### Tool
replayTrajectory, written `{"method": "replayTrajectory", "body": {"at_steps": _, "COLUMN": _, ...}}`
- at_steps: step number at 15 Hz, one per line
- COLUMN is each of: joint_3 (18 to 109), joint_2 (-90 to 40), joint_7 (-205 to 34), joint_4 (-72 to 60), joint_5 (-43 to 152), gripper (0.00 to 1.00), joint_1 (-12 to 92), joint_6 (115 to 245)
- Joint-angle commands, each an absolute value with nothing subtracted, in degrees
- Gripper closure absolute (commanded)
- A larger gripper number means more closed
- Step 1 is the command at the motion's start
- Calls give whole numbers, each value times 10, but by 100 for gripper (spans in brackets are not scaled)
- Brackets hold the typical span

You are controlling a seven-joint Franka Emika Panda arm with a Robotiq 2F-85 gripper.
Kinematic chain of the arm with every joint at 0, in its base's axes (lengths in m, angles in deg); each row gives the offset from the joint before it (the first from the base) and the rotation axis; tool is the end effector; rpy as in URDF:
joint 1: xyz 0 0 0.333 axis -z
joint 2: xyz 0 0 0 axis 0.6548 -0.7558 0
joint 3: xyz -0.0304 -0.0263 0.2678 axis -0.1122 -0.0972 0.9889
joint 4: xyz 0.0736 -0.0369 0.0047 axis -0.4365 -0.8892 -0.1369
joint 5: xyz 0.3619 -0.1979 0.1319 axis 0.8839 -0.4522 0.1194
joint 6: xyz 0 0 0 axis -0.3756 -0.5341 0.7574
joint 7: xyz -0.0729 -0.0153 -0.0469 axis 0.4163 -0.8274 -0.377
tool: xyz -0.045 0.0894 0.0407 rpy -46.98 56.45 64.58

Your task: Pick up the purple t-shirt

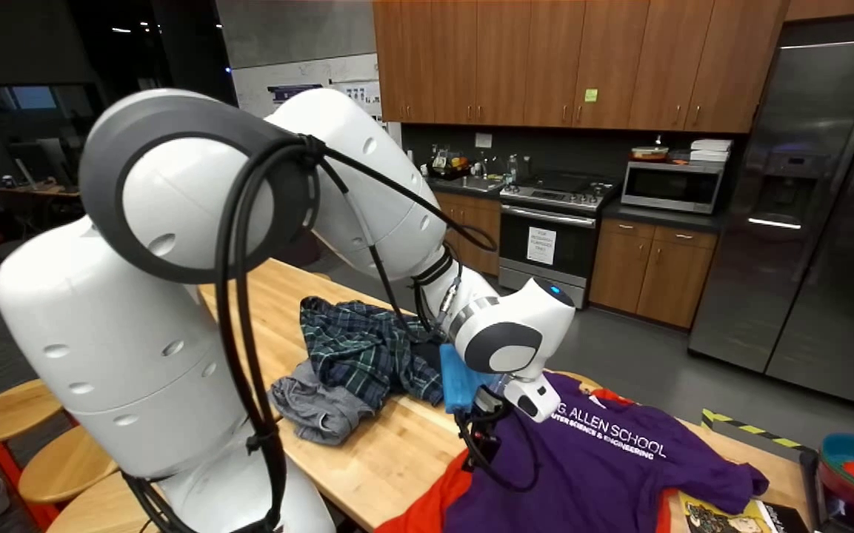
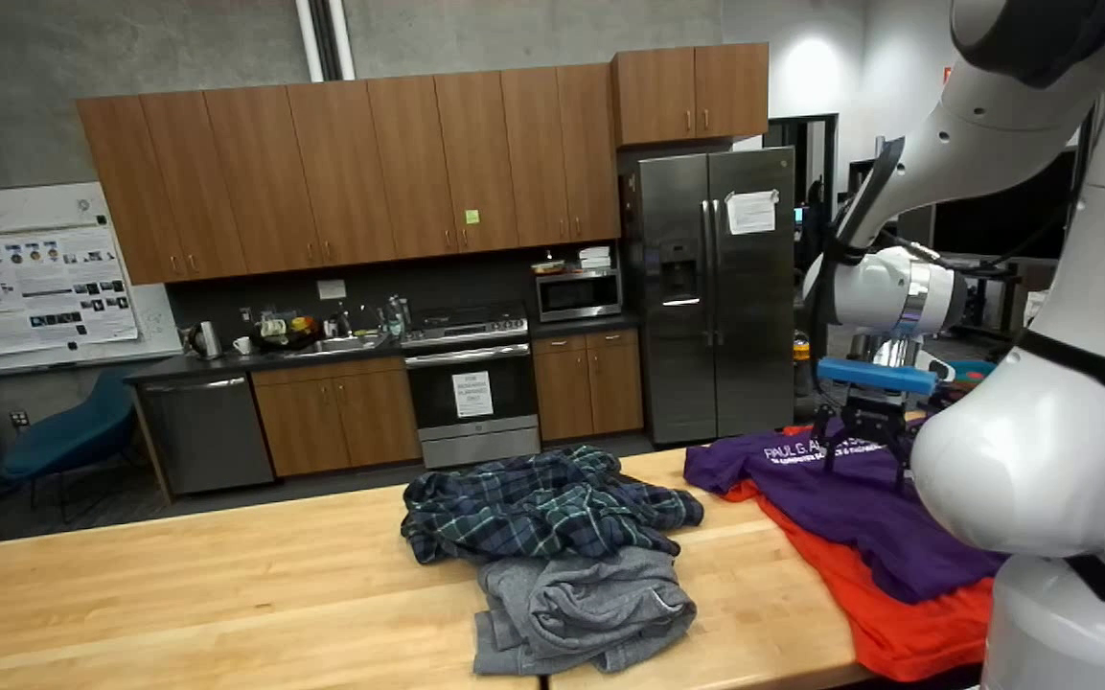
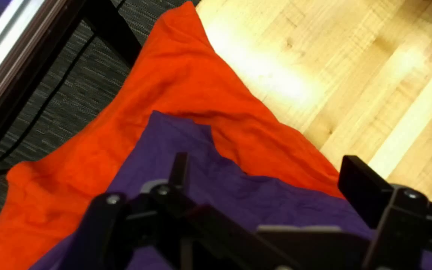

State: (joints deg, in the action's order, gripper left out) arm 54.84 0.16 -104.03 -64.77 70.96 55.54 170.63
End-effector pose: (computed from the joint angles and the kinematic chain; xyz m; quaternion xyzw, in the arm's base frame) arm 0.3773 -0.1768 0.1961 -0.8541 0.4862 0.1521 0.1046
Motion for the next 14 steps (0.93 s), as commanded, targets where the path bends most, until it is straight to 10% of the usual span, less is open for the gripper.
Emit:
{"method": "replayTrajectory", "body": {"at_steps": 1, "joint_3": 547, "joint_2": 7, "joint_7": -1046, "joint_4": -669, "joint_5": 690, "gripper": 0, "joint_1": 563, "joint_6": 1717}}
{"method": "replayTrajectory", "body": {"at_steps": 14, "joint_3": 529, "joint_2": -31, "joint_7": -1078, "joint_4": -710, "joint_5": 729, "gripper": 0, "joint_1": 581, "joint_6": 1905}}
